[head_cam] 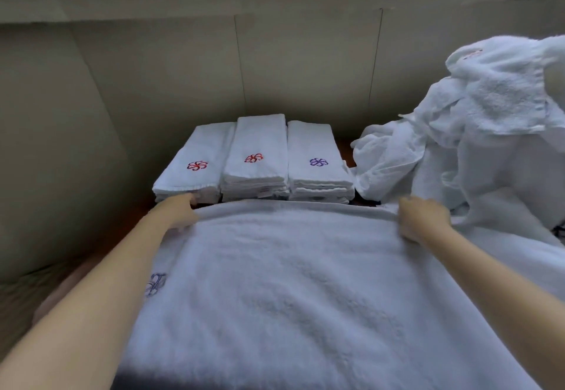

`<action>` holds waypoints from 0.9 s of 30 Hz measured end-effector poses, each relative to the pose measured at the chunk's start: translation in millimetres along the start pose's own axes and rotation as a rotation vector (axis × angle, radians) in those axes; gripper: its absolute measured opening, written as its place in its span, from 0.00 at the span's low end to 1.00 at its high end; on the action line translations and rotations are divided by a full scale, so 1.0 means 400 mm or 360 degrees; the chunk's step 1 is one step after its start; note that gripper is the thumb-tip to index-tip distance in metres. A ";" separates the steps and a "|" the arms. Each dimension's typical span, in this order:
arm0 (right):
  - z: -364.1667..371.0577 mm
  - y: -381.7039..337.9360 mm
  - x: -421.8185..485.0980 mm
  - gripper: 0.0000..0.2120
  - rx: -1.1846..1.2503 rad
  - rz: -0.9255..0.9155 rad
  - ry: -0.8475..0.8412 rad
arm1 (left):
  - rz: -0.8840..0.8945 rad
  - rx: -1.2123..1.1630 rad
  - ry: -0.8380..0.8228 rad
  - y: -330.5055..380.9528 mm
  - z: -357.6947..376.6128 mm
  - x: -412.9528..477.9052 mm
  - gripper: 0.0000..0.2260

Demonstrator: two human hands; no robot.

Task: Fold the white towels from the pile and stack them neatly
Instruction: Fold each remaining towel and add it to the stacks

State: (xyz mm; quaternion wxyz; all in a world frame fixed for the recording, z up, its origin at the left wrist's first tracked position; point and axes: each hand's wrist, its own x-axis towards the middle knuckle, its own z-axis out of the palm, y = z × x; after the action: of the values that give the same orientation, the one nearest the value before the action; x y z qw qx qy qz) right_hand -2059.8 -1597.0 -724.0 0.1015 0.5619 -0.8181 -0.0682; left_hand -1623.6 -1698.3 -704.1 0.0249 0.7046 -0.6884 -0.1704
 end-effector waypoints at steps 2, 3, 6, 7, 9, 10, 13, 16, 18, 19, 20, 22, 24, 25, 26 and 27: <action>0.001 0.004 -0.003 0.13 0.0011 0.0061 0.0051 | -0.0076 -0.0123 -0.0241 -0.006 -0.032 -0.005 0.26; 0.006 0.009 -0.005 0.13 0.0052 0.0093 0.0079 | -0.0109 -0.0132 -0.0333 -0.010 -0.047 -0.005 0.24; 0.010 0.026 -0.014 0.13 0.0245 0.0144 0.0187 | -0.0184 -0.0024 -0.0470 -0.019 -0.077 -0.009 0.12; 0.006 0.033 -0.016 0.13 0.0284 0.0154 0.0234 | -0.0210 0.0018 -0.0499 -0.018 -0.083 -0.015 0.08; -0.016 0.048 -0.021 0.14 0.0360 0.0167 0.0329 | -0.0234 0.0060 -0.0462 -0.015 -0.091 -0.032 0.02; -0.033 0.057 -0.022 0.13 0.0415 0.0174 0.0383 | -0.0211 0.0058 -0.0386 -0.014 -0.096 -0.038 0.03; -0.103 0.088 -0.020 0.10 0.0596 0.0203 0.0633 | -0.0087 0.0033 0.0015 -0.003 -0.131 -0.056 0.04; -0.168 0.107 -0.022 0.09 0.0774 0.0242 0.0928 | -0.0008 -0.0005 0.0768 0.015 -0.166 -0.063 0.03; -0.186 0.112 -0.036 0.10 0.0913 0.0265 0.0985 | 0.0005 -0.0437 0.1053 0.021 -0.164 -0.076 0.08; -0.188 0.110 -0.052 0.11 0.0989 0.0272 0.0988 | 0.0017 -0.0682 0.1094 0.020 -0.153 -0.085 0.09; -0.183 0.106 -0.071 0.14 0.1060 0.0275 0.0983 | 0.0025 -0.0897 0.1096 0.019 -0.134 -0.097 0.08; -0.151 0.092 -0.115 0.21 0.1189 0.0233 0.0966 | -0.0038 -0.1291 0.1058 0.014 -0.075 -0.131 0.04; -0.092 0.072 -0.169 0.21 0.1260 0.0203 0.0857 | -0.0194 -0.1626 0.1048 0.004 0.003 -0.180 0.08; -0.061 0.064 -0.197 0.18 0.1259 0.0221 0.0769 | -0.0288 -0.1716 0.1050 -0.003 0.043 -0.204 0.10; -0.032 0.059 -0.224 0.15 0.1257 0.0249 0.0668 | -0.0384 -0.1755 0.1060 -0.011 0.077 -0.225 0.10; -0.007 0.058 -0.245 0.14 0.1243 0.0269 0.0578 | -0.0488 -0.1750 0.1061 -0.021 0.101 -0.241 0.09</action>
State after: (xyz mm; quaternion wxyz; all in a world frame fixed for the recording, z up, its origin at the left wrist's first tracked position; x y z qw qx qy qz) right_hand -2046.0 -1497.2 -725.0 0.0287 0.4921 -0.7945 0.3545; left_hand -1626.1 -1595.4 -724.3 0.5684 0.6941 -0.3485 -0.2716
